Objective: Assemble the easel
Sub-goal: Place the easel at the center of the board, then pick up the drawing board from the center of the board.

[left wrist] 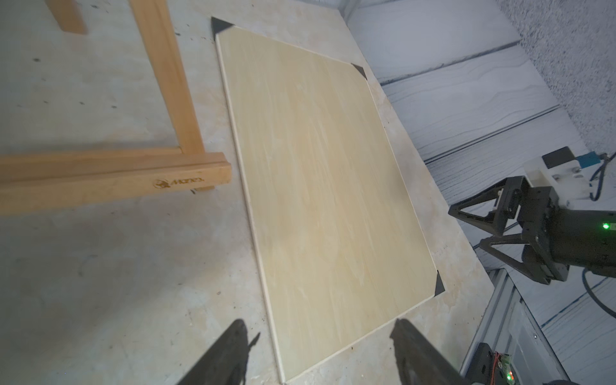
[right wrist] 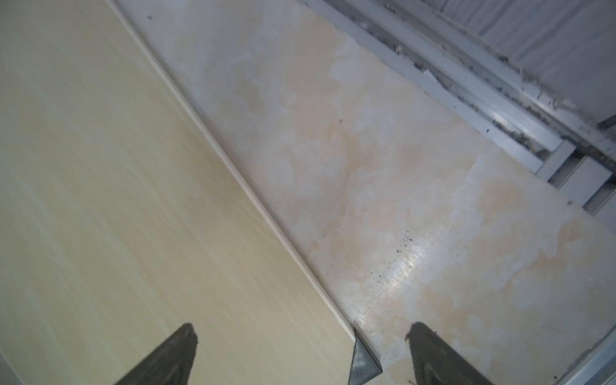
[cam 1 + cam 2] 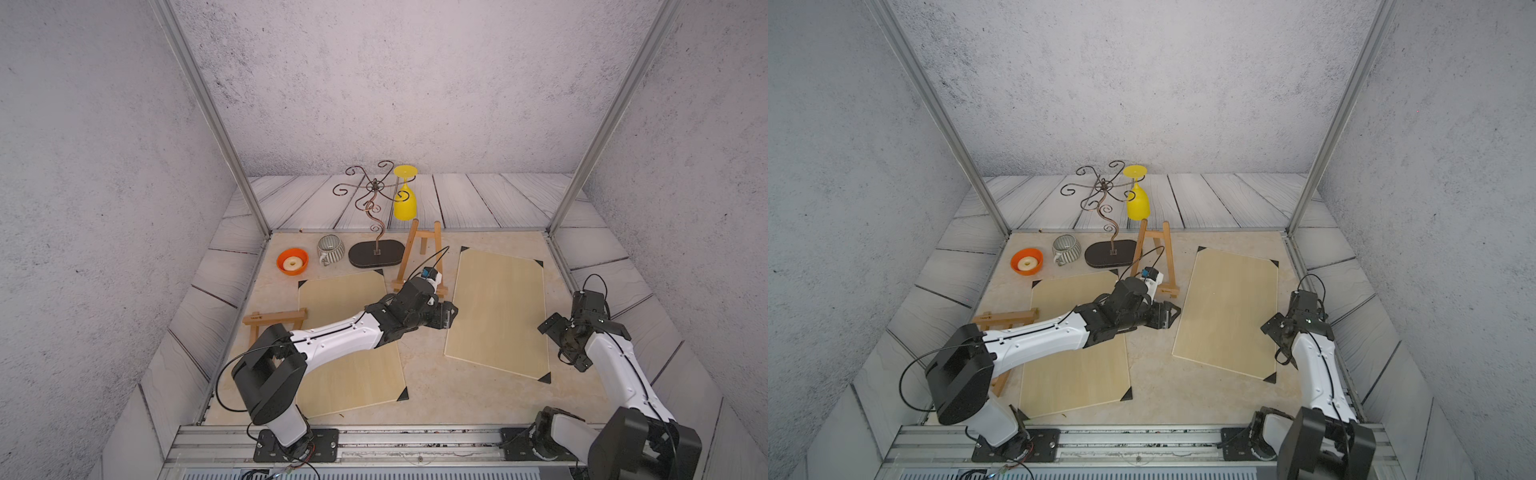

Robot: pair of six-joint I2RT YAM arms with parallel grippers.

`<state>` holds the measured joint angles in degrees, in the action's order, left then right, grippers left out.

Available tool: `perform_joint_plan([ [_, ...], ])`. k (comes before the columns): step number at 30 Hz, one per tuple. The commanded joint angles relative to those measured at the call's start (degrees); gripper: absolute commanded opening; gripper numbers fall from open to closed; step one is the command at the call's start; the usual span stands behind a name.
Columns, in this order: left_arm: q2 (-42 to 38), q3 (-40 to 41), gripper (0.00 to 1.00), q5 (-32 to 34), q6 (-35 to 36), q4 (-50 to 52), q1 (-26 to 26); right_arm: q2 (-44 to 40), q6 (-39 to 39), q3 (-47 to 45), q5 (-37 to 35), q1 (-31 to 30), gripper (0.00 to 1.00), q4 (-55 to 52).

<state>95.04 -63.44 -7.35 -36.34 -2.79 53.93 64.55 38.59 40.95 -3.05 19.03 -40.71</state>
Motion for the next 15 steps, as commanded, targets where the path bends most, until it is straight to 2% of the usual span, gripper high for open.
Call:
perform_joint_plan([
  [1,3.3,-2.2,0.71,-1.9,-0.3,1.8,0.9,3.7,0.3,-1.9,8.3,2.6,0.99,4.0],
  [8,11.7,-5.6,0.72,0.2,0.3,3.2,0.9,7.0,-0.9,-3.2,8.5,3.2,0.99,5.9],
  [15,19.2,-9.5,0.72,1.1,-1.9,5.6,1.3,10.2,-2.3,-3.3,10.6,4.4,0.99,5.9],
])
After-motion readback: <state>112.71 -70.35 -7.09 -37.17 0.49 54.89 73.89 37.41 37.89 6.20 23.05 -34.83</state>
